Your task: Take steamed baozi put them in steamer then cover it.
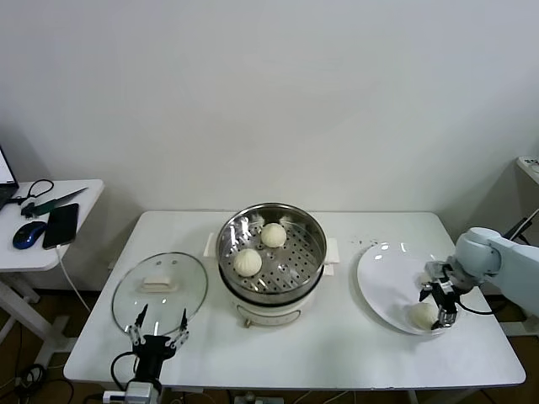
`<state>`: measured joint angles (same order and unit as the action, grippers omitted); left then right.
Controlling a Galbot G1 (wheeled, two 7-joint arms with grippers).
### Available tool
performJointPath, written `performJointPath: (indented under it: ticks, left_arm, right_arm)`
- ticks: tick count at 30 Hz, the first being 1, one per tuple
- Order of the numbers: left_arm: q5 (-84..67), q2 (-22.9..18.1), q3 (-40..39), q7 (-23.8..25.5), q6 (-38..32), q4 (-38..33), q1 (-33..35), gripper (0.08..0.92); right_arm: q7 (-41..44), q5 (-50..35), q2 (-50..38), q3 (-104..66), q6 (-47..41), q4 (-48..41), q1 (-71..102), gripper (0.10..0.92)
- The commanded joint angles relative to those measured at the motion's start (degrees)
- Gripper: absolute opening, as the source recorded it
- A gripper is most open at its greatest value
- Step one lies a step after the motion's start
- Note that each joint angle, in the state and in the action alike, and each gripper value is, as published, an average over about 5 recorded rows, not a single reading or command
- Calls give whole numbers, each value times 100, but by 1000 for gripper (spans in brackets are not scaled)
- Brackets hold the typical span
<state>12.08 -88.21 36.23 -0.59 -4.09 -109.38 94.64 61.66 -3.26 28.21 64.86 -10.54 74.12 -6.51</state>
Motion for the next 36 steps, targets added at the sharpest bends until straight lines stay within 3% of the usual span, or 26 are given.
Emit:
performJointPath:
  ticks: [1,9,16,26,36]
  left_arm:
    - [19,-9,-10,-6,2,-3,0,823]
    - [29,-3,-21,-6,12,-20,1,823]
    - [39,10,-30,-4,22,-39,3,823]
    - [55,4,-59,-26,40,-60,46,823]
    - [49,-24,-92,-31,49,-60,60,823]
  right_arm:
    - [7,-15,46,-29,14,-74,83,725]
    - [30,-92,77,249,278,-69,-421,697]
    - [284,15,483,1457,1663,-35,-2365,695]
    - [320,784,2030,1925,3848,-39,-4378,691]
    - [323,1019,3299,1315,4516,153,-4379,695]
